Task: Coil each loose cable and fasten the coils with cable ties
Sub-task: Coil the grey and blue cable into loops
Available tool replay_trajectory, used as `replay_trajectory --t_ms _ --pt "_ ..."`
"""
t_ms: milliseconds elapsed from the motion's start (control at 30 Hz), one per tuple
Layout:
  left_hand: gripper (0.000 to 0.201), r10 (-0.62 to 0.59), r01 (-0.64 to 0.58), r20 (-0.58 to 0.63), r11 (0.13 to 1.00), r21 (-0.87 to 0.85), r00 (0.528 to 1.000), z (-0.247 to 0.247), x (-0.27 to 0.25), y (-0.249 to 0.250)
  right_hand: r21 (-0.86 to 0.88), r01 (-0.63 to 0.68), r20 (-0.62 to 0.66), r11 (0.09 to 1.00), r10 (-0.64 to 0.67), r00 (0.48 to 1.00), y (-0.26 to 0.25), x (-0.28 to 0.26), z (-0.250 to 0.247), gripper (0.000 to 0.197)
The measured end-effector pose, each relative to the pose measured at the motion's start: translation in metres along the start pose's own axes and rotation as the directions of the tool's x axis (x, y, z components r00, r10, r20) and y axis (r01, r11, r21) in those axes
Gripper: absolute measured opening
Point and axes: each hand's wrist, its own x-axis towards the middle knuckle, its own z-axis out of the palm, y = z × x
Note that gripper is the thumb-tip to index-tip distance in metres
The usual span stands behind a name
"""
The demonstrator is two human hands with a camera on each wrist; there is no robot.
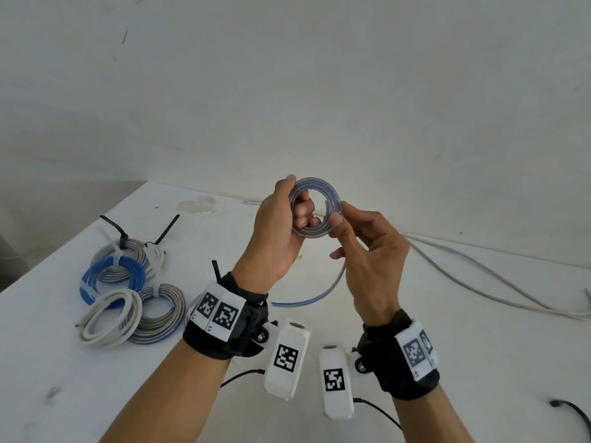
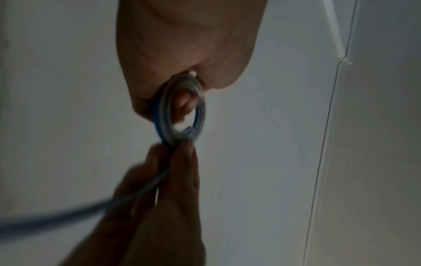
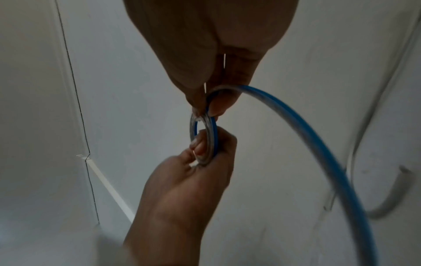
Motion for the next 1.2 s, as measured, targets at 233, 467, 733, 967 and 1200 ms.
replay_trajectory --t_ms 233,467,733,967,1200 --pt "0.043 -0.132 0.028 0.168 0.859 0.511 0.977 -0.012 0.001 0.008 -0.234 0.038 0.231 0.971 0.017 0.973 -0.018 0.016 -0.029 0.016" --pt "0.048 -0.116 -0.021 0.161 0.749 0.662 0.980 -0.015 -0.001 0.008 -0.285 0.053 0.285 0.957 0.032 0.958 -0.016 0.015 -0.027 0.018" --pt "0.045 -0.110 0.090 0.099 0.977 0.192 0.989 -0.016 0.006 0.011 -0.078 0.012 0.124 0.997 -0.002 0.992 -0.006 0.004 -0.009 0.019" --pt "0.040 -0.096 0.085 0.128 0.992 0.091 0.987 -0.008 0.001 0.005 -0.025 0.001 0.054 1.000 0.000 0.999 -0.004 0.002 -0.002 0.027" --pt "0.051 -0.223 0.085 0.196 0.837 0.540 0.955 -0.014 0.002 0.009 -0.258 0.073 0.298 0.964 0.008 0.955 -0.014 0.015 -0.028 0.025"
